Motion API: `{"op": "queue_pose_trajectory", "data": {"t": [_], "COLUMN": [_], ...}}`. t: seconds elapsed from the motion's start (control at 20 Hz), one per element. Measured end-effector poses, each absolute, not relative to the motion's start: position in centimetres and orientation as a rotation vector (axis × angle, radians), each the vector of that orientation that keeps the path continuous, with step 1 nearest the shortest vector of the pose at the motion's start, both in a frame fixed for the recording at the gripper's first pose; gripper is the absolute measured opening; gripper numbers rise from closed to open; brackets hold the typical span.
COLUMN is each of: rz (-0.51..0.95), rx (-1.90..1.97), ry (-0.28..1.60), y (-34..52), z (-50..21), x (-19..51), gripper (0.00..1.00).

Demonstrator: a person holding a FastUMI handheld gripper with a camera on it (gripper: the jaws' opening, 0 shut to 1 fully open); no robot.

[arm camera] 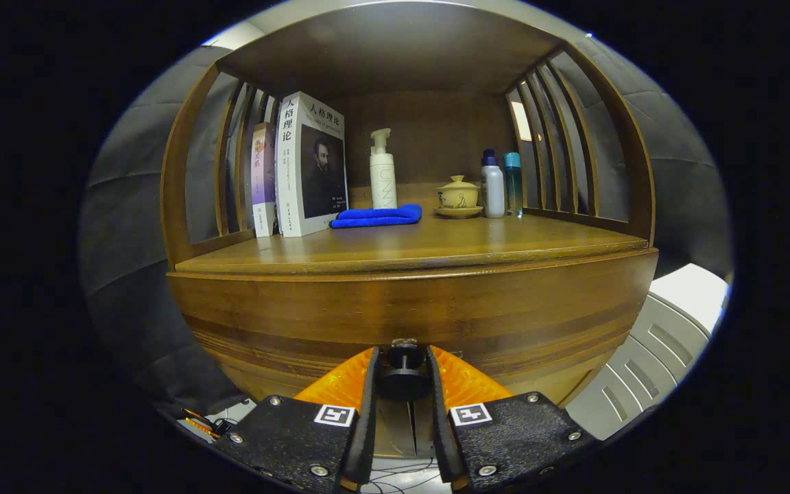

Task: Pull open the drawer, take out the items inside it, and place them on the countertop above the cabinet.

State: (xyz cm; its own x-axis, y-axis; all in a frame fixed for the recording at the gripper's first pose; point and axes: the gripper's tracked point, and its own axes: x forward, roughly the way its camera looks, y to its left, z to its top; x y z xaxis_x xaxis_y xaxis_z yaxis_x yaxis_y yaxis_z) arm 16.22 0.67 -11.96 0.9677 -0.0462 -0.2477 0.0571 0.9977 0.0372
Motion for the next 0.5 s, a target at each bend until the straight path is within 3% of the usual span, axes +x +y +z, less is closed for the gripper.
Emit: {"op": "queue_pose_trajectory", "data": {"t": [0.5], "rz": [-0.044], "rx": [-0.002], "ry": [0.218], "y": [1.1], "z": [-11.5], "x": [11.8], "gripper": [0.37]}}
